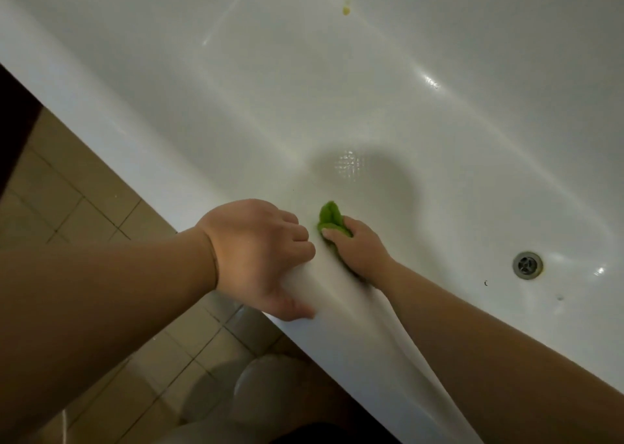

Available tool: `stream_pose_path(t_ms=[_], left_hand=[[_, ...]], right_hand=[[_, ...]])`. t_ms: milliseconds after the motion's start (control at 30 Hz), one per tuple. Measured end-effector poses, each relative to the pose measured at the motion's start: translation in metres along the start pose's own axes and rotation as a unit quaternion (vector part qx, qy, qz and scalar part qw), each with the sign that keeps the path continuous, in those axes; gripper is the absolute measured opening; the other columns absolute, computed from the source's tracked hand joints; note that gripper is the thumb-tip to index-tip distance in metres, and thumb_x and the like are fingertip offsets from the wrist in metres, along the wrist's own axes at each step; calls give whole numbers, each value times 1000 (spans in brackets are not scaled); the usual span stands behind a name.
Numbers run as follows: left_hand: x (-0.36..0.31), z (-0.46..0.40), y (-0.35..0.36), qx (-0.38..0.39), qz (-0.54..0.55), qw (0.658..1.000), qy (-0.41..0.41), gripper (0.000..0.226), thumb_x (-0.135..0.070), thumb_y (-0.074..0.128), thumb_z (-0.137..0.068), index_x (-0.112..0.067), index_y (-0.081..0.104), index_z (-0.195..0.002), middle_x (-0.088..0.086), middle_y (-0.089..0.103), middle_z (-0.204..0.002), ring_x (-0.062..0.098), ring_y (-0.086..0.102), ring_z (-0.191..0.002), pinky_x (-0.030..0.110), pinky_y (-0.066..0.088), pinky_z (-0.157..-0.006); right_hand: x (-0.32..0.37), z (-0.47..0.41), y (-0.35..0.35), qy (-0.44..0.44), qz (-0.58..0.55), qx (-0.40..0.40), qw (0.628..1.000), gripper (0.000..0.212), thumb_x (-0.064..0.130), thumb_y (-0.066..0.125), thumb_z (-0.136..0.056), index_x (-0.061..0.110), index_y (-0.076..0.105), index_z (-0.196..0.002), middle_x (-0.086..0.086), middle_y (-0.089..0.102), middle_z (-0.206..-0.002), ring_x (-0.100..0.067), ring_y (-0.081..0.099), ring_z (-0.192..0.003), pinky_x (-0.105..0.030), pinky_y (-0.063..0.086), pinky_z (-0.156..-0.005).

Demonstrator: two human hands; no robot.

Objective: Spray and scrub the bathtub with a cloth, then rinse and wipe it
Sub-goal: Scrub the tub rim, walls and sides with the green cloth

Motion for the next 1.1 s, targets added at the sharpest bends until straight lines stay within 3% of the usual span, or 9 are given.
stream_pose_path(t_ms=[133,200,300,433,533,700,867,1000,1100], left_hand=[[-1,-2,0,55,-6,998,-7,88,-93,22,-81,-25,71,-109,-9,69,-99,17,63,-91,37,53,-78],[-2,-2,-3,51,-8,999,-3,88,-92,21,-81,-26,71,-108,-9,69,-98,17,63,-89,37,53,-78],[-1,-1,-3,38,-19,999,2,88,-92,20,-81,-26,71,-107,-9,69,-97,17,63,-88,36,53,-77],[3,0,-3,3,-22,1000,16,81,-90,29,-84,-22,73,-97,-7,70,-88,19,65,-80,37,55,-69],[12,4,-2,-20,-23,999,12,78,-88,35,-85,-20,73,-90,-6,68,-81,21,64,-75,37,54,-64],[28,14,-8,-38,-13,999,-8,76,-86,42,-83,-17,73,-87,-4,66,-76,24,62,-70,37,52,-57],[46,26,-12,-33,-8,999,-24,83,-87,37,-86,-15,75,-98,-3,70,-84,25,66,-77,39,54,-59],[58,32,-14,-32,-13,999,-33,88,-90,32,-85,-15,76,-101,-4,71,-85,25,67,-77,39,54,-60],[64,36,-15,-36,-16,999,-35,87,-89,34,-85,-14,76,-101,-2,71,-87,27,68,-78,40,55,-61]], right_hand=[[-40,83,-30,4,-15,-13,1000,35,58,72,-83,38,71,-112,14,70,-106,-5,65,-98,-27,50,-89],[-82,99,-45,55,14,-57,997,45,64,70,-77,34,72,-111,10,73,-103,-10,68,-97,-31,52,-89],[-128,76,-46,134,73,-81,985,42,60,66,-89,22,69,-106,-7,71,-103,-30,67,-100,-35,48,-84],[-112,13,-27,171,90,-68,979,54,51,55,-98,12,58,-136,-23,61,-132,-40,59,-119,-39,45,-96],[-51,-16,-6,116,72,-51,989,52,52,50,-99,18,61,-135,-20,63,-132,-38,60,-117,-38,44,-94],[49,40,5,-29,-21,-31,999,23,46,58,-97,26,68,-102,0,65,-103,-18,60,-95,-36,45,-83],[27,93,-18,-49,-42,-30,997,40,61,60,-80,28,68,-102,3,66,-97,-13,62,-91,-33,48,-84],[24,72,-14,-16,-10,-32,999,34,53,63,-96,29,67,-120,1,65,-112,-18,61,-104,-35,45,-90],[59,58,-1,-54,-6,-48,997,32,56,63,-95,26,67,-106,1,64,-100,-18,61,-93,-37,49,-86]])
Point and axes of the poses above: each hand's wrist, its own z-axis away from the middle knuckle, its own y-axis out of the palm, x = y × z, the point moved 3 cm from there along -z, towards the middle knuckle
